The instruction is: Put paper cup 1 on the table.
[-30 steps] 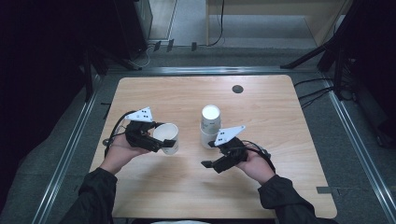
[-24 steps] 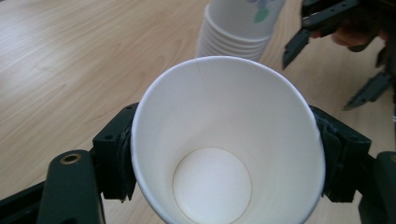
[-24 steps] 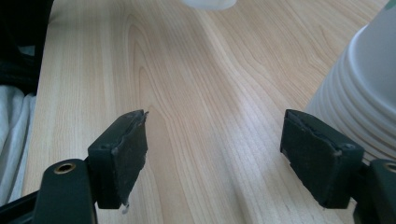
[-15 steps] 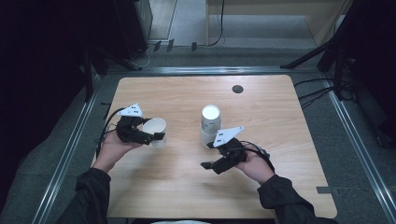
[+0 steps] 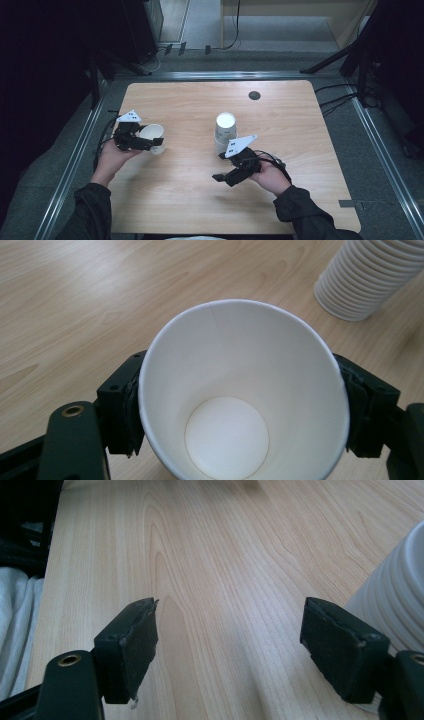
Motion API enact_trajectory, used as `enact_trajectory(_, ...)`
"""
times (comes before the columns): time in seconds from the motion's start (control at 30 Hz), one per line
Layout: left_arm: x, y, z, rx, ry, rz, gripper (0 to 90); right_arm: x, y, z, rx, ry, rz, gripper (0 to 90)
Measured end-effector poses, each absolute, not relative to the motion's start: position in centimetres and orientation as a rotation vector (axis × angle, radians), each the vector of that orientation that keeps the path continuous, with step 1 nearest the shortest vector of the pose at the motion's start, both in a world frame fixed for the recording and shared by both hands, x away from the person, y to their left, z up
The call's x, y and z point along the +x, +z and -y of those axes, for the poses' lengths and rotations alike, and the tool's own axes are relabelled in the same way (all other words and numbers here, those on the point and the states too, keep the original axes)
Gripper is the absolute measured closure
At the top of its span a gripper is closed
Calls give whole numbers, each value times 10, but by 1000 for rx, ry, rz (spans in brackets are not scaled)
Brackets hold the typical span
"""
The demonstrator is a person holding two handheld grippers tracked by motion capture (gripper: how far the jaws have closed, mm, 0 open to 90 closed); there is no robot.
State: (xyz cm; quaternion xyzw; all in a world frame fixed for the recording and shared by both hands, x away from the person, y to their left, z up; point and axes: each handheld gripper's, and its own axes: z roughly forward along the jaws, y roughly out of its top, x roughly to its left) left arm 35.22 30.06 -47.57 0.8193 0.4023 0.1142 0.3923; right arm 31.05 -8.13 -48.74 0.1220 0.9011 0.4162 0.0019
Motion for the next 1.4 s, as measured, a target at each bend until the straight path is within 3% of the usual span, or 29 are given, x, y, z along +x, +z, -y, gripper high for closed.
enact_trajectory(0.37,363,-487,-326,2012,354,-1132,209,312,-489,80,374,1297,-2830,230)
enact_trajectory(1.4,367,-496,-316,2076,309,-1138,141,311,-489,79,351,1280,-2832,230)
